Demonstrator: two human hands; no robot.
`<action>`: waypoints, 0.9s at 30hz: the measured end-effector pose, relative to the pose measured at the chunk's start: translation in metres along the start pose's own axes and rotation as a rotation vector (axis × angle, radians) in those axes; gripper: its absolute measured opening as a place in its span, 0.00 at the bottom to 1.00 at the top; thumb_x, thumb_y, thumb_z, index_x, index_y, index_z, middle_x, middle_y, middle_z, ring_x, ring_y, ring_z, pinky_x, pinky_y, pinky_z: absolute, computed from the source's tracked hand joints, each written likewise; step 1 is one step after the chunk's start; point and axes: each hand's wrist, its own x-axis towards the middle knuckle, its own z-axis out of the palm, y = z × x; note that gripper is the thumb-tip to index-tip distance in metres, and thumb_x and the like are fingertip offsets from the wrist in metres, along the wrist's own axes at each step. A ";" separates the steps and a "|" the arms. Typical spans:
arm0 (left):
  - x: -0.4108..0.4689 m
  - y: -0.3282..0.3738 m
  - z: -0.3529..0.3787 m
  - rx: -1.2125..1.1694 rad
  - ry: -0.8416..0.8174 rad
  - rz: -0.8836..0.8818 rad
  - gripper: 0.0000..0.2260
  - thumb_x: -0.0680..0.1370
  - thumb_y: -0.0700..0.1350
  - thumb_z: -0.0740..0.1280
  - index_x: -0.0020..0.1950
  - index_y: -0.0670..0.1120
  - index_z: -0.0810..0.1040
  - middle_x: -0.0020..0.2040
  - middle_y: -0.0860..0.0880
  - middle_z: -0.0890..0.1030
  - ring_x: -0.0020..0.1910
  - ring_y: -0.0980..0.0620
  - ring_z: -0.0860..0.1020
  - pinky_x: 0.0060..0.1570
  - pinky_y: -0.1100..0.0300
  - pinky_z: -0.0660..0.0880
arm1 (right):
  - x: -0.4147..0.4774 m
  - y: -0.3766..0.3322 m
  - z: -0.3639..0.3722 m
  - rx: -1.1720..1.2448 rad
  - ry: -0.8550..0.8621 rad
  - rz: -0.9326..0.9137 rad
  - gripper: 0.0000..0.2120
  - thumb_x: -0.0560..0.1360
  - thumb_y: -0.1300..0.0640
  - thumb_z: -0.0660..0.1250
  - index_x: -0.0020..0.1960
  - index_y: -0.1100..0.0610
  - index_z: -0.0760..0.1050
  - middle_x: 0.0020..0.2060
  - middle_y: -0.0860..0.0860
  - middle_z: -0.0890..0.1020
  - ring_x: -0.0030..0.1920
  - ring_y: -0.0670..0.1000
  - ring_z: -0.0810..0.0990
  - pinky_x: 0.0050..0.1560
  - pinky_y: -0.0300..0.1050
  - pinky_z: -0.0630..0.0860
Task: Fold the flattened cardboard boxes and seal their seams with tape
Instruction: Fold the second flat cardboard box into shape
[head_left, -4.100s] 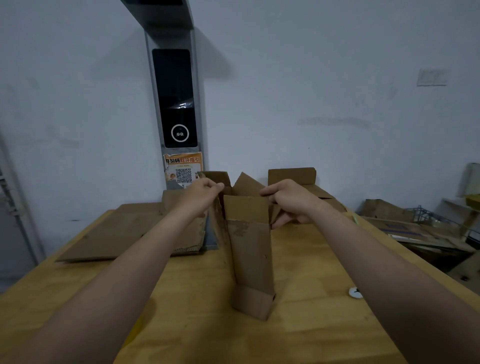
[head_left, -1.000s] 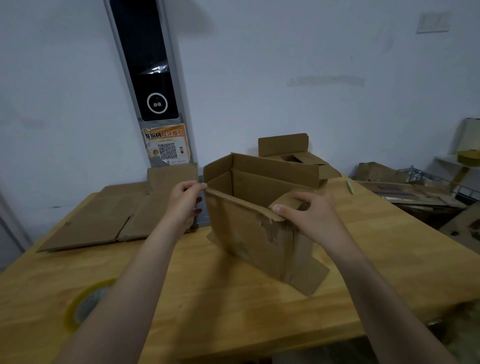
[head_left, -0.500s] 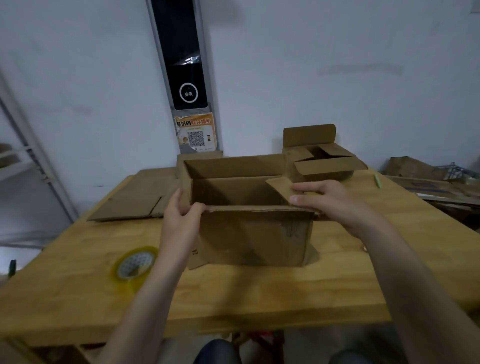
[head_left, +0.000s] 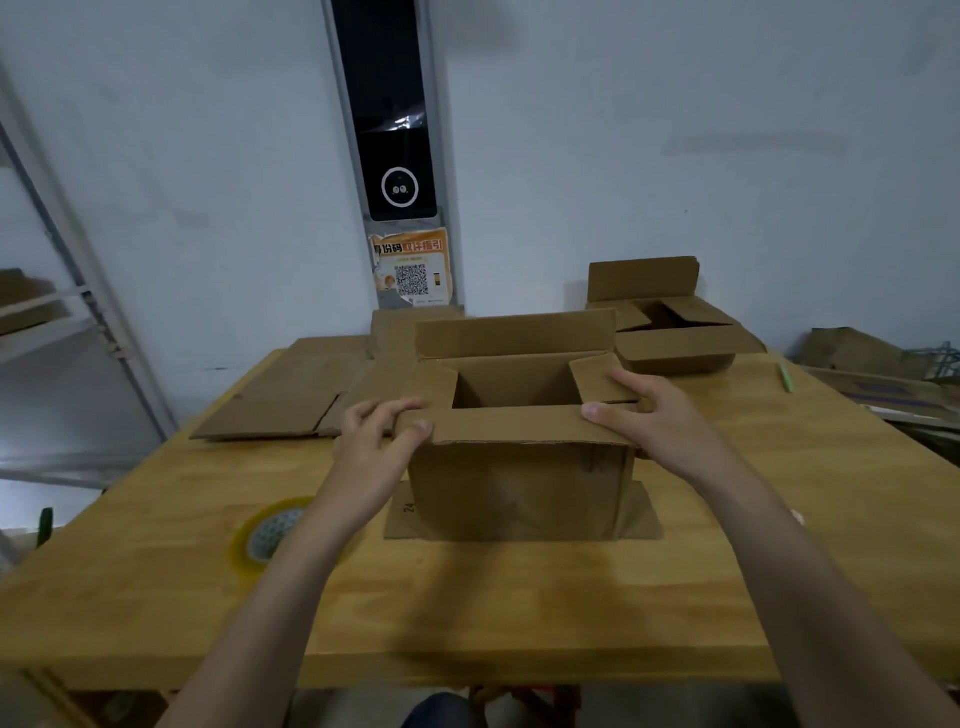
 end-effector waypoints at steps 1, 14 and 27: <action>0.003 0.000 0.000 0.006 -0.015 0.000 0.09 0.82 0.60 0.64 0.62 0.67 0.75 0.66 0.60 0.59 0.76 0.47 0.60 0.71 0.48 0.63 | 0.004 0.002 0.001 -0.010 -0.005 0.002 0.45 0.67 0.30 0.72 0.79 0.45 0.65 0.75 0.47 0.66 0.71 0.51 0.68 0.67 0.58 0.75; 0.036 -0.029 -0.005 -0.151 -0.070 0.162 0.25 0.70 0.72 0.66 0.65 0.67 0.77 0.74 0.63 0.69 0.74 0.54 0.69 0.69 0.48 0.71 | 0.008 0.026 -0.001 0.195 -0.037 -0.046 0.31 0.64 0.32 0.76 0.66 0.30 0.73 0.68 0.43 0.73 0.65 0.51 0.76 0.61 0.56 0.80; 0.065 -0.034 -0.017 -0.083 -0.134 0.231 0.22 0.60 0.70 0.75 0.50 0.63 0.81 0.74 0.64 0.67 0.74 0.57 0.66 0.73 0.45 0.65 | 0.024 0.024 -0.013 0.025 -0.101 -0.083 0.32 0.60 0.27 0.76 0.61 0.36 0.76 0.79 0.38 0.55 0.77 0.51 0.59 0.71 0.59 0.68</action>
